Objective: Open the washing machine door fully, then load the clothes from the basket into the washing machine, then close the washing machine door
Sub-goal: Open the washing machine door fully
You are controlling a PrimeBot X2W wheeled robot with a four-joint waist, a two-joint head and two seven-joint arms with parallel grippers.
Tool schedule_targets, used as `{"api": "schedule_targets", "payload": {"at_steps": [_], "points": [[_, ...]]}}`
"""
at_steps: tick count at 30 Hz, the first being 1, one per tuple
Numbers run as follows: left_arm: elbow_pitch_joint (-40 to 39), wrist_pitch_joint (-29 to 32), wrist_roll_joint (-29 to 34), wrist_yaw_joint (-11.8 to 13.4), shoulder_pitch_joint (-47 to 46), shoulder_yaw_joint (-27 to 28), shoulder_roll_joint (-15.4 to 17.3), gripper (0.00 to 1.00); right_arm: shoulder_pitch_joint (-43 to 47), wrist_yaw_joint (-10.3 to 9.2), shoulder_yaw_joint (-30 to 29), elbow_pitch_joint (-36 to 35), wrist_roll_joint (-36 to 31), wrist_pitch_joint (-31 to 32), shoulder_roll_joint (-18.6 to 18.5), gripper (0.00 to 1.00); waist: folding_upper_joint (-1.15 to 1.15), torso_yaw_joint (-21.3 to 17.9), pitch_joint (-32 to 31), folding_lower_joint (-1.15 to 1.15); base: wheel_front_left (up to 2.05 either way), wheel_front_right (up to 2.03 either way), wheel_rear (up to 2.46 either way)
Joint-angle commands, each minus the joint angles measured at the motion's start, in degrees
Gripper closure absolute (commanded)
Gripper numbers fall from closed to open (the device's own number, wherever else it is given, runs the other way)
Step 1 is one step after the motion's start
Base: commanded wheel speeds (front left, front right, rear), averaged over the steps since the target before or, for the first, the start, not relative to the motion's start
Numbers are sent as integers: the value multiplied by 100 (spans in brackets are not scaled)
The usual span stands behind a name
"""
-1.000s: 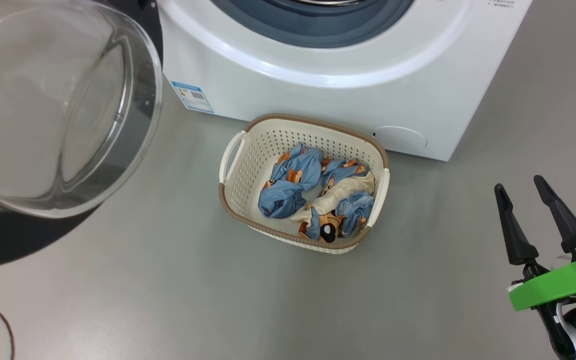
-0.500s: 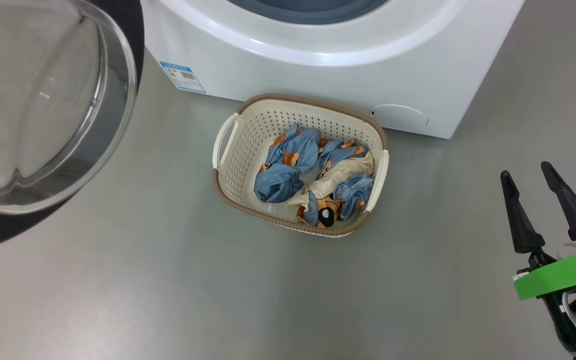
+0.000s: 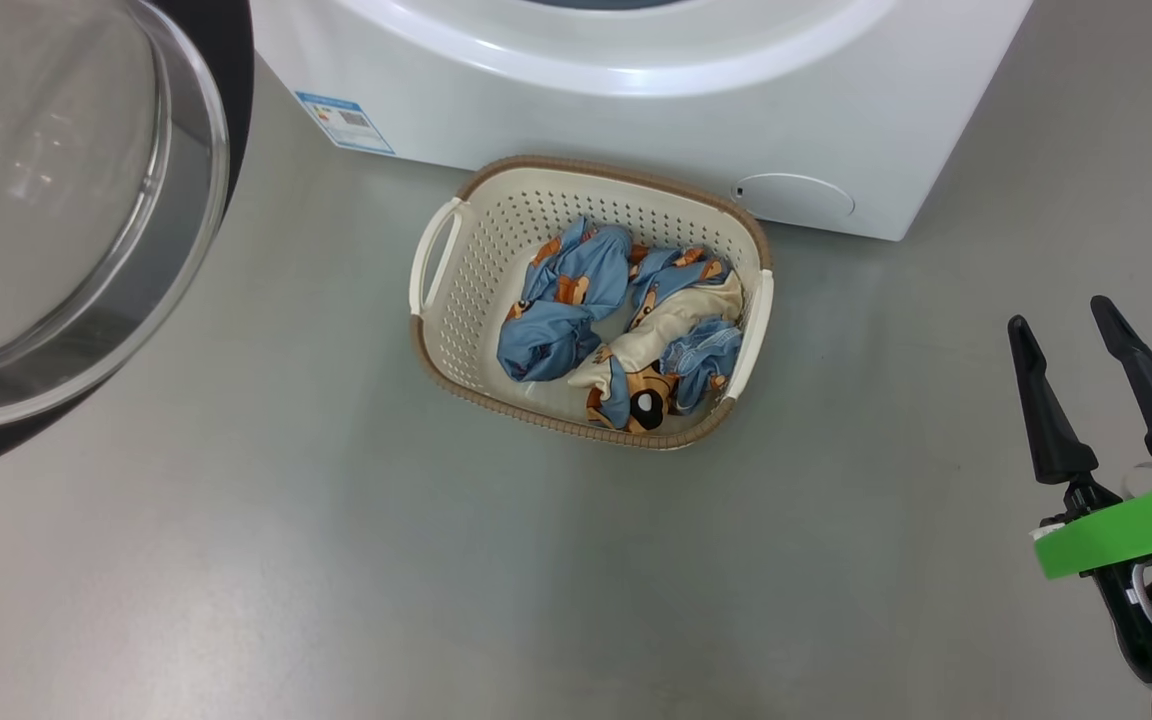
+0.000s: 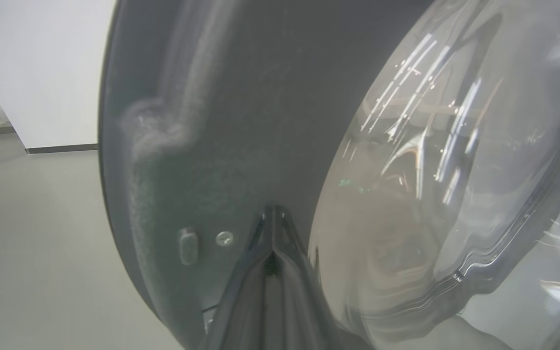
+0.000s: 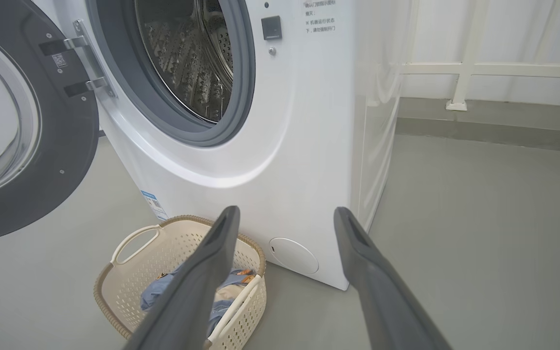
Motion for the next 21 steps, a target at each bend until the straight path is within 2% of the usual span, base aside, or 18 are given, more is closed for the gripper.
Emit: {"api": "schedule_targets", "payload": {"at_steps": [1, 6, 14, 21], "points": [[-109, -30, 84, 86, -78, 176, 397, 100, -50, 32, 98, -158, -58, -69, -98, 0, 0, -5, 24, 0, 0, 0, 0], [-110, -30, 207, 75, -108, 265, 379, 100, -37, 32, 97, -143, -68, -69, -101, 0, 0, 2, 9, 0, 0, 0, 0], [-88, -30, 327, -218, 100, 264, 304, 100, 21, 32, 177, -27, -47, -69, 69, 0, 0, -56, -385, 0, 0, 0, 0], [-527, -30, 348, -427, 567, 214, 44, 100, 261, 32, 160, 38, -10, -69, 233, 0, 0, -105, -904, 0, 0, 0, 0]]}}
